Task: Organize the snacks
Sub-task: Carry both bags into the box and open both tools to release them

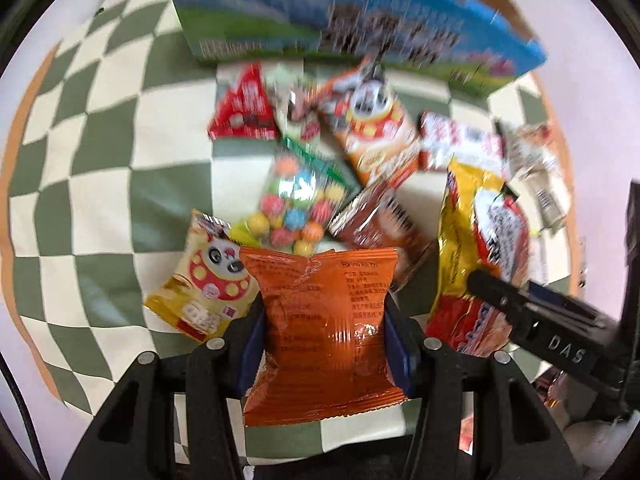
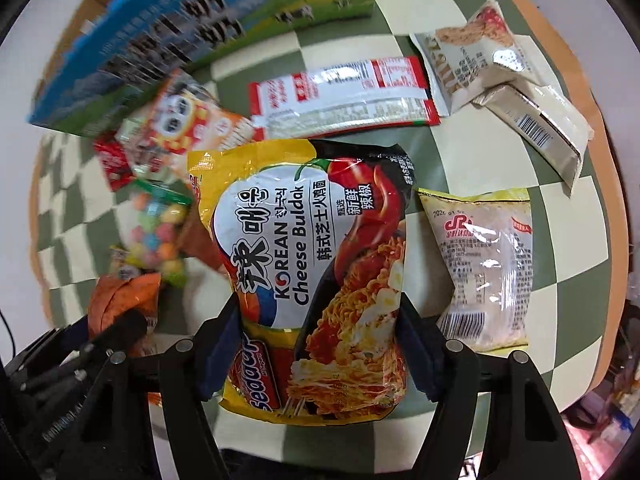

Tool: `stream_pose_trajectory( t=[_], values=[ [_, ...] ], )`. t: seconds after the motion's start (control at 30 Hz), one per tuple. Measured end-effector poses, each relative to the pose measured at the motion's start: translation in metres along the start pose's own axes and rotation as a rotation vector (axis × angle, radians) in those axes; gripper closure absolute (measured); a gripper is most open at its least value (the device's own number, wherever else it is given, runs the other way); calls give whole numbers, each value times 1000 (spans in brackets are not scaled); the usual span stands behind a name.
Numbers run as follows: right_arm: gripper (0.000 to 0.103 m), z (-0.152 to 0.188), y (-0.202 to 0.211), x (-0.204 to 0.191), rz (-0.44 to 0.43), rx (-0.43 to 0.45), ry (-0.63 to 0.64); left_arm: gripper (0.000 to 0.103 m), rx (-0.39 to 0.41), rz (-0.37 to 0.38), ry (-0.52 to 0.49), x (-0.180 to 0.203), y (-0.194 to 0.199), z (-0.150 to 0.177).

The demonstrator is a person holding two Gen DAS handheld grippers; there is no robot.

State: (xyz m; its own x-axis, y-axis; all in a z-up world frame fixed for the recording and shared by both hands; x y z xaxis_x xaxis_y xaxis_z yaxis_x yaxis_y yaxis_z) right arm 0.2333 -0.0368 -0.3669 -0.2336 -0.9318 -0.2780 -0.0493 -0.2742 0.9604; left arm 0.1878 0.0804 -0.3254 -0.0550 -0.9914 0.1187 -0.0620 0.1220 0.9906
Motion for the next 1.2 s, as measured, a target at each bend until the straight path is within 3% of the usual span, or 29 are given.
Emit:
stream_pose_trajectory(
  t=[0.07,0.27,0.4,0.6,0.73,0.93,1.2],
  values=[
    [29,-8,21,-10,-44,20,13,54,36,15,16,-2,19,-14],
    [29,-74,110,-32,-148,112,100,54,194,61,31,16,100,-78],
    [29,-72,128,-31,-194,159,146,54,284,47,11,27,128,-145],
    [29,-86,113,-37,-174,208,204,54,287,2,42,7,115,-244],
    [29,-149,92,-52,-116,193,222,54,234,-49,56,-15,83,-296],
    [29,-213,32,-58,-49,152,232,54,143,-87,76,-36,24,-335],
    [29,-248,-26,-53,-9,95,234,53,65,-105,93,-47,-31,-354]
  ],
)
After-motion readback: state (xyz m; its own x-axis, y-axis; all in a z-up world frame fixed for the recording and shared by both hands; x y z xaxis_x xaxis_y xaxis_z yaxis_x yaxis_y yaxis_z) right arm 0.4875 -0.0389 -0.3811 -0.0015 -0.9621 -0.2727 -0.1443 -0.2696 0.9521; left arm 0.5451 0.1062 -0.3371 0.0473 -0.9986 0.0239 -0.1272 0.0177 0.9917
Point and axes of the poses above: each gripper's, at about its wrist camera, not at the fingertips, and y roughly against the way its jaws point, x to its right, z to its underside, the point moved 10 cm from there along -y, roughly the way its jaws point, and after that the axes turned 2 degrees about -y, right-handed, at the moved point
